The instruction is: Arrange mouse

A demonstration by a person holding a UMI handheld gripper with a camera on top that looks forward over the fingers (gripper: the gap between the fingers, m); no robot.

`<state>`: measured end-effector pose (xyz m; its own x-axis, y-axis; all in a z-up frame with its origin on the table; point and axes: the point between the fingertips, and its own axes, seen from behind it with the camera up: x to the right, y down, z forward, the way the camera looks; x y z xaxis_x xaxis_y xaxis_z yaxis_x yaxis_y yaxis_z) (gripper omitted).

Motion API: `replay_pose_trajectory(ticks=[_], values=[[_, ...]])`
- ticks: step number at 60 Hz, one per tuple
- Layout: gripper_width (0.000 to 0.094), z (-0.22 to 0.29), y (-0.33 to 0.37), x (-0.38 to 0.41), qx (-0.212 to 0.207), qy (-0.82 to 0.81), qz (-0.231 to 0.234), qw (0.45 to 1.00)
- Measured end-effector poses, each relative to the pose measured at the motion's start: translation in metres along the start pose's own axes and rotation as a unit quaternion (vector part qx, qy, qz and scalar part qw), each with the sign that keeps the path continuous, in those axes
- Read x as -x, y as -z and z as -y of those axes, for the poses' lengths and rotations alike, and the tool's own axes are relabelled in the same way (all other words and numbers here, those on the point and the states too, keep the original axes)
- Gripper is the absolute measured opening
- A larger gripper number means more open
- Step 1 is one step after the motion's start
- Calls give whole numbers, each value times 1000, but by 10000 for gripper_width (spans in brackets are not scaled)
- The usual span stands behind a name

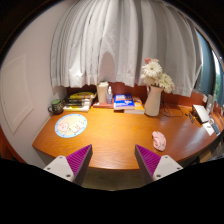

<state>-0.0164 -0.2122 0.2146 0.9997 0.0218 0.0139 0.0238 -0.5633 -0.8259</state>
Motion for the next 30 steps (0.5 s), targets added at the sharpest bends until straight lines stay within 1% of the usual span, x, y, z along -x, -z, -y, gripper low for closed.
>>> replay_pose_trajectory(ticks=[3, 5, 12, 20, 30], values=[[854, -46, -24, -24, 22, -8, -5, 1000], [854, -90, -49, -43, 35, -1, -21, 999], [857, -141, -68, -98, 71, -22, -53, 996], [855, -165, -90, -164, 94, -46, -94, 990], [855, -157, -134, -219, 99, -52, -107, 988]])
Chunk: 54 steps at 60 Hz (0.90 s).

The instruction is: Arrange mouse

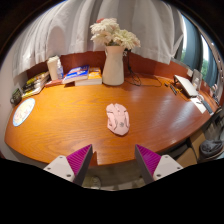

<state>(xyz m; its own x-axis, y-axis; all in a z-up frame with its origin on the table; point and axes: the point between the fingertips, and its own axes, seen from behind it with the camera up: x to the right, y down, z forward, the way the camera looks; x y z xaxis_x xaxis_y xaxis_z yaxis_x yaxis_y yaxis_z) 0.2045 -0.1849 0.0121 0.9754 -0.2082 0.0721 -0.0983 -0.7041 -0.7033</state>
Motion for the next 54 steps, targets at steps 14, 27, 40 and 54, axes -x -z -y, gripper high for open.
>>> replay_pose_trajectory(ticks=[14, 27, 40, 54], values=[[860, 52, -66, -15, -3, 3, 12, 1000], [678, 71, -105, -16, 7, 3, 28, 1000], [458, 72, -110, -10, 12, 8, 31, 999], [358, 99, -102, -5, 39, -8, 9, 999]])
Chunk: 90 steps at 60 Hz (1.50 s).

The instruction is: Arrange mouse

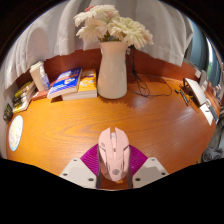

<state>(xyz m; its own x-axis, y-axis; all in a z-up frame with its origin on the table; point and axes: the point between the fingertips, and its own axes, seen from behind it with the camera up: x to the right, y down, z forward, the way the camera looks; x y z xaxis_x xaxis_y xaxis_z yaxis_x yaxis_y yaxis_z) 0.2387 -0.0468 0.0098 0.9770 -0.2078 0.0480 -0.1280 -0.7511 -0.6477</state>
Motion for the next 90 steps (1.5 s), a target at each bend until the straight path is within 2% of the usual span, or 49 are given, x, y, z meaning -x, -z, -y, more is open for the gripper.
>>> replay_pose_trajectory(ticks=[5, 17, 26, 29, 38, 46, 56, 57, 58, 67, 69, 75, 80, 83, 86, 90], values=[[360, 49, 29, 12, -38, 4, -11, 999], [362, 174, 127, 104, -153, -5, 11, 988], [367, 223, 181, 217, -211, -2, 54, 976], [369, 229, 188, 259, -217, 5, 68, 974], [366, 190, 159, 388, -185, 27, 123, 975], [359, 121, 100, 467, -109, 44, 137, 984], [359, 43, 38, 509, -35, 59, 134, 989], [313, 37, 34, 511, -28, 59, 132, 989], [356, 31, 30, 512, -22, 60, 132, 989], [366, -9, 10, 517, 12, 67, 116, 991], [383, -6, 10, 516, -3, 69, 114, 991], [476, -9, 9, 516, -8, 84, 103, 991], [557, -13, 10, 517, 8, 82, 107, 991], [692, -14, 17, 516, 21, 69, 114, 991], [823, -4, 28, 511, 8, 62, 118, 991], [837, 11, 50, 497, -10, 65, 119, 991]])
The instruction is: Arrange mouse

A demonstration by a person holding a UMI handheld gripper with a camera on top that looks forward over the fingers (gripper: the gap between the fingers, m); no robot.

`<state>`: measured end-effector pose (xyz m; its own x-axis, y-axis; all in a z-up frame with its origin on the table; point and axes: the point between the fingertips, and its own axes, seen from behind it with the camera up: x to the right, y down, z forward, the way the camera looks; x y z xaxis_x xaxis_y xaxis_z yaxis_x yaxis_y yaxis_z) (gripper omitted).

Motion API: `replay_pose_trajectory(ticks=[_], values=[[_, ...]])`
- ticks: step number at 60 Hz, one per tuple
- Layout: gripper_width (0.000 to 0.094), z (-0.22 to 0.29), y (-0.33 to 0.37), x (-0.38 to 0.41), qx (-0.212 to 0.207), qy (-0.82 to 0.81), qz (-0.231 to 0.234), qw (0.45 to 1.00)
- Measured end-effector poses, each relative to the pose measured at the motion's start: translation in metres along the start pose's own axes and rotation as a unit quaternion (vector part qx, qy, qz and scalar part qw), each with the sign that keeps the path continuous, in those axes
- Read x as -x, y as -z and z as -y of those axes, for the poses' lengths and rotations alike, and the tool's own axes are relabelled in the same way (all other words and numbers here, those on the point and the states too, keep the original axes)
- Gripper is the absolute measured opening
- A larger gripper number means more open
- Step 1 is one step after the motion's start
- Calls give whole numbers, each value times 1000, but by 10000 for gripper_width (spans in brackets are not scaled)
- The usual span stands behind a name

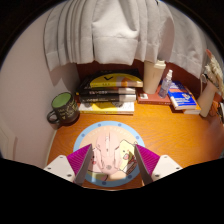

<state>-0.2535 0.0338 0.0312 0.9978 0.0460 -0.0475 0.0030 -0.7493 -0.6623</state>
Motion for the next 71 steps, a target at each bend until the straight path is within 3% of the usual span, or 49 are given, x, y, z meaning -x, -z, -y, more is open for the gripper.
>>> replay_pose_trajectory(ticks=[21, 37, 71], values=[[842, 65, 171, -119, -92, -11, -12, 996], [836, 64, 258, -210, -132, -12, -27, 991], [836, 14, 299, -265, -127, 1, -16, 992]])
